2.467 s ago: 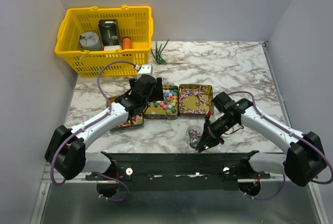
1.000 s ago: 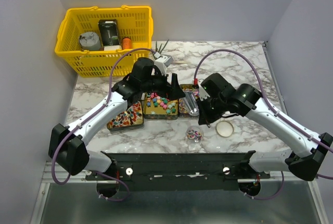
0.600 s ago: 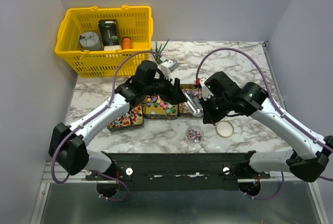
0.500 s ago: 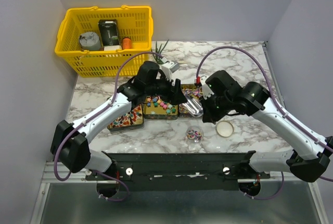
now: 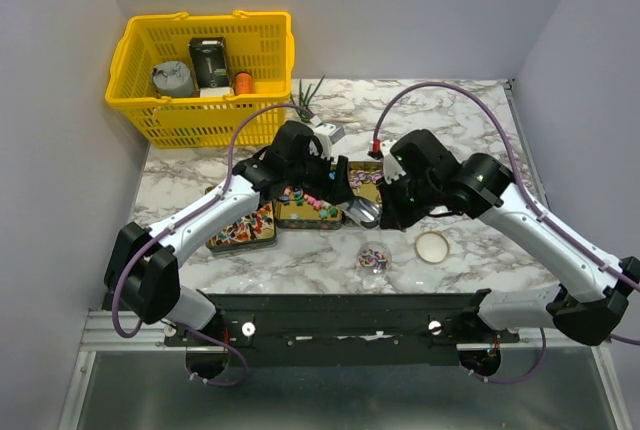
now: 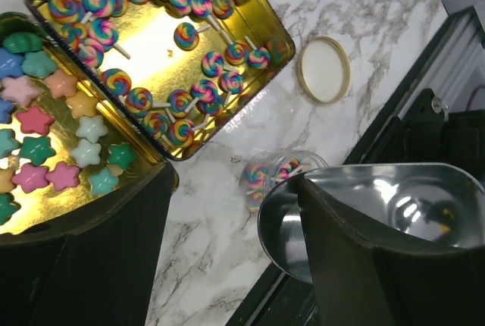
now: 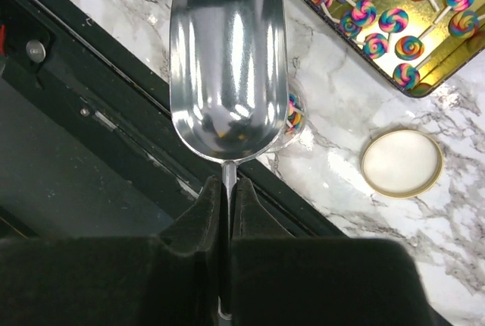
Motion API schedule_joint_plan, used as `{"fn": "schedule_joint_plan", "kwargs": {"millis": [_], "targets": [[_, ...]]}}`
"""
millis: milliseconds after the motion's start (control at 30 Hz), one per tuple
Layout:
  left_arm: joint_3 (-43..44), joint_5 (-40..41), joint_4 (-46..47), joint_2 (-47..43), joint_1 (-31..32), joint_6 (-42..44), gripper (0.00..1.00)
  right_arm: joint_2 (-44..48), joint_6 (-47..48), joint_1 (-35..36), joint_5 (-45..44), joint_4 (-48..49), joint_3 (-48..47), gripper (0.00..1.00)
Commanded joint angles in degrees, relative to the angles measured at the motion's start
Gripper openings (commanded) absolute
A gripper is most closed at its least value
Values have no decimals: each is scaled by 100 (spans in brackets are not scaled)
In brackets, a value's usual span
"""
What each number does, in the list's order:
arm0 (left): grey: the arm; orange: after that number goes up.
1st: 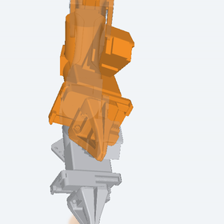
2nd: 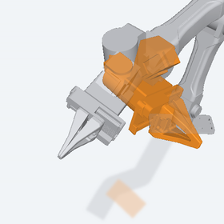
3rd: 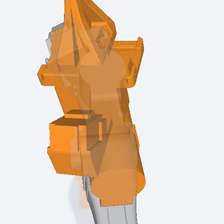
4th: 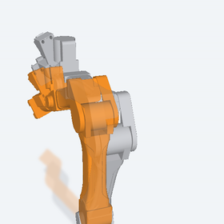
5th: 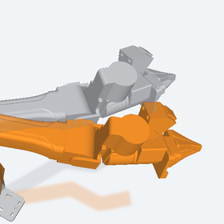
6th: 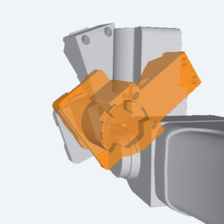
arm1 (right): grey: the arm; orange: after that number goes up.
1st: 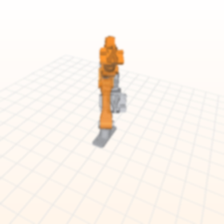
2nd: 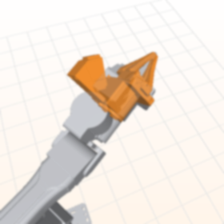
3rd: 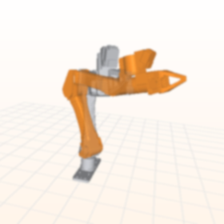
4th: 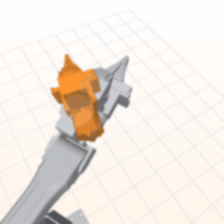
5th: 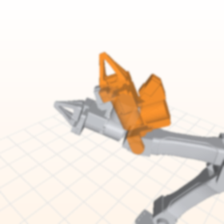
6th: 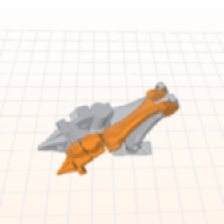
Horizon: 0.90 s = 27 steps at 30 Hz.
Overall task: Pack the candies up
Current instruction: Adjust the spatula, then scoop the fake candies from the storage box.
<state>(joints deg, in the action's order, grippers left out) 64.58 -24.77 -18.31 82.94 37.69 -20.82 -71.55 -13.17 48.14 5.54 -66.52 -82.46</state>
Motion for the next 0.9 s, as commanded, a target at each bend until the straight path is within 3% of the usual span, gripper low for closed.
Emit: {"fn": "schedule_joint_plan", "kwargs": {"millis": [0,200,333,433,567,867], "targets": [[248,1132,-314,-75,-192,-229,85,-262,-405,29,123,588,-376,1],[153,2221,-270,-628,-640,-511,99,-1062,-713,29,272,377,-622,1],[64,2828,-445,-709,-895,-537,99,-1852,-862,-15,202,9,-1254,1],[169,3460,-1077,-481,-1088,-782,99,-2562,-1003,-111,307,-281,-1834,1],[38,3550,-1596,-235,-1334,-924,99,-3084,-1188,-366,693,-230,-2143,1],[-217,3681,-1781,284,-1370,-933,93,-3884,-1285,-586,1388,-36,-2433,1]]}}
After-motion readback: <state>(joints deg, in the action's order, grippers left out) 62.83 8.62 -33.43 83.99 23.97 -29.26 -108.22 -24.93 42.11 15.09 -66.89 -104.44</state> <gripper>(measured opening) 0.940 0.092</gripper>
